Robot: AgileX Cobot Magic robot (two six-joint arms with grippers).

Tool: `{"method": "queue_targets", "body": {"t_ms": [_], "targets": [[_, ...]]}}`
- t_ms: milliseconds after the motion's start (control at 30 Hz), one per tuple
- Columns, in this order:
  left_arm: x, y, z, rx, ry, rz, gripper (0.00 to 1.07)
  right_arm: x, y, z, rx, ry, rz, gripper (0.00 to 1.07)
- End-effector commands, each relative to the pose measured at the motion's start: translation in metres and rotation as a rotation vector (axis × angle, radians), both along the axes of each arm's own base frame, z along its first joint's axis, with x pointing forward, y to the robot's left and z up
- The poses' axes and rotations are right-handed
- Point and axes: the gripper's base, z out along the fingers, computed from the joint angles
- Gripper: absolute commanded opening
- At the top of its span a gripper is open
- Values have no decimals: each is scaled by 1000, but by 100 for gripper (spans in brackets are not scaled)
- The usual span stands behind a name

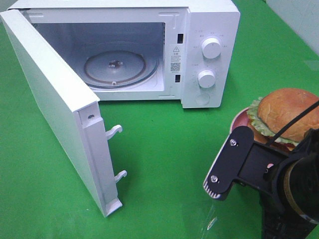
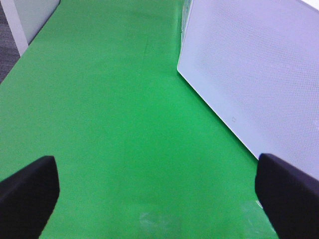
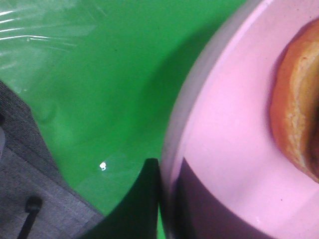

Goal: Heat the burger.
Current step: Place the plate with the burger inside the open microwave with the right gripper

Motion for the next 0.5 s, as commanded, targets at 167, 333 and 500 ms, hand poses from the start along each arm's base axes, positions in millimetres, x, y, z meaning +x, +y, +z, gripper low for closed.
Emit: {"method": "queue_targets", "body": {"t_ms": [167,333,500], "targets": [[-2,0,2,4,-34,3,101,-2,6,4,-32,-69,135,0],[-2,0,2,4,-34,3,101,1,9,6,-47,-104,224,0],[-2,0,2,4,-34,3,101,2,12,7,-42,-119,281,0]]}}
